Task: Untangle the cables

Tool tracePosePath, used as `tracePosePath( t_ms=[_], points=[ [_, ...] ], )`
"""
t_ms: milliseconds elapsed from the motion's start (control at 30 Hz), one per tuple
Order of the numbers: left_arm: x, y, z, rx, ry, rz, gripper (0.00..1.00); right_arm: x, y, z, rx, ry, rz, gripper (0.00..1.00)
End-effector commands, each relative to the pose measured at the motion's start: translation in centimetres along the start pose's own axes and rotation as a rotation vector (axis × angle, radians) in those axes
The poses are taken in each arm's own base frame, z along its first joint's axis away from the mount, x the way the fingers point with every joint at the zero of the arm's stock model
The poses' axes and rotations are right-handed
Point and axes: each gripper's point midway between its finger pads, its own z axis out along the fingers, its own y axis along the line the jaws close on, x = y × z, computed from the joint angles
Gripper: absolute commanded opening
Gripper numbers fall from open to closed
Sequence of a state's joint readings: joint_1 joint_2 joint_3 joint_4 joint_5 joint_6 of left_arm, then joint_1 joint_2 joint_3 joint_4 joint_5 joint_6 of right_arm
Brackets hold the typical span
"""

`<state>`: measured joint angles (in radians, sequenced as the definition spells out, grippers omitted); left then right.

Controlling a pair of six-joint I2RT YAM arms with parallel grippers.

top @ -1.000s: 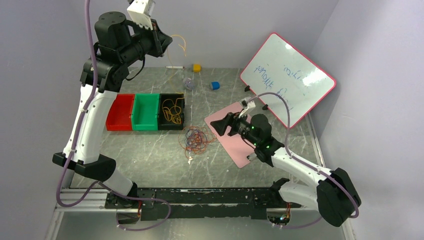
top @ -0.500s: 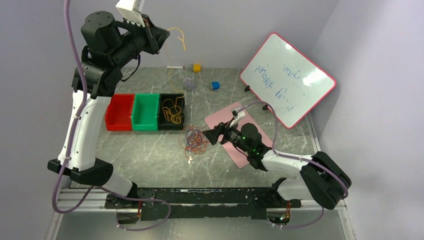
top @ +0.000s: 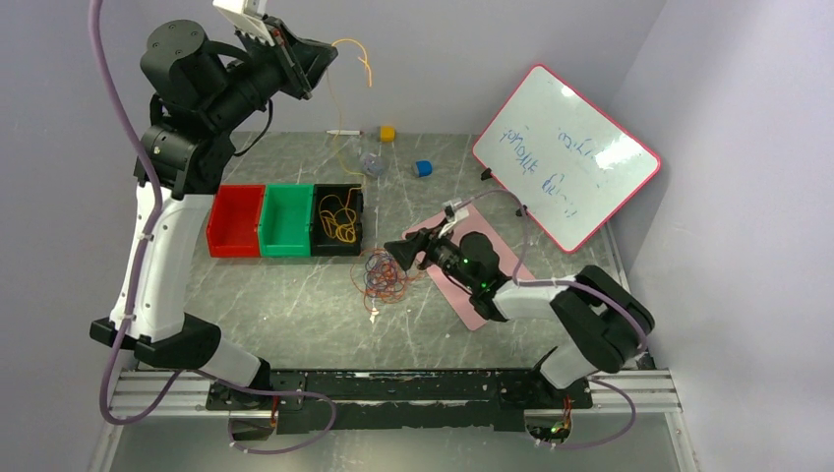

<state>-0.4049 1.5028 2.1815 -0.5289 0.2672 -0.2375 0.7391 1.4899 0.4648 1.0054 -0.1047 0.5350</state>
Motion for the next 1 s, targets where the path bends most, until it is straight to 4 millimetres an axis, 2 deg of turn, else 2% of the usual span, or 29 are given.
tracePosePath(
  t_ms=[0, 167, 367, 767, 967],
  points=[
    [-4.7, -2.7, -1.7, 0.085, -0.135, 0.016, 0.07, -1.4, 2.1, 2.2, -0.105, -0.042, -0.020, 0.78],
    [-6.0, -3.3, -2.3, 0.100, -0.179, 0.016, 0.07, -0.6, 3.3, 4.3, -0.187, -0.006, -0.022, 0.77],
    [-6.1, -3.5, -2.4, 0.105, -0.179, 0.011, 0.07, -0.3, 3.3, 6.3, -0.204, 0.011, -0.030, 0.73],
    [-6.9, -4.0, -3.0, 0.123, -0.201, 0.005, 0.07, 1.9, -0.2, 9.0, -0.025, 0.107, -0.013, 0.53],
    [-7.1, -4.0, -3.2, 0.116, -0.204, 0.008, 0.07, 3.2, -1.8, 9.3, 0.043, 0.152, -0.024, 0.33]
  ],
)
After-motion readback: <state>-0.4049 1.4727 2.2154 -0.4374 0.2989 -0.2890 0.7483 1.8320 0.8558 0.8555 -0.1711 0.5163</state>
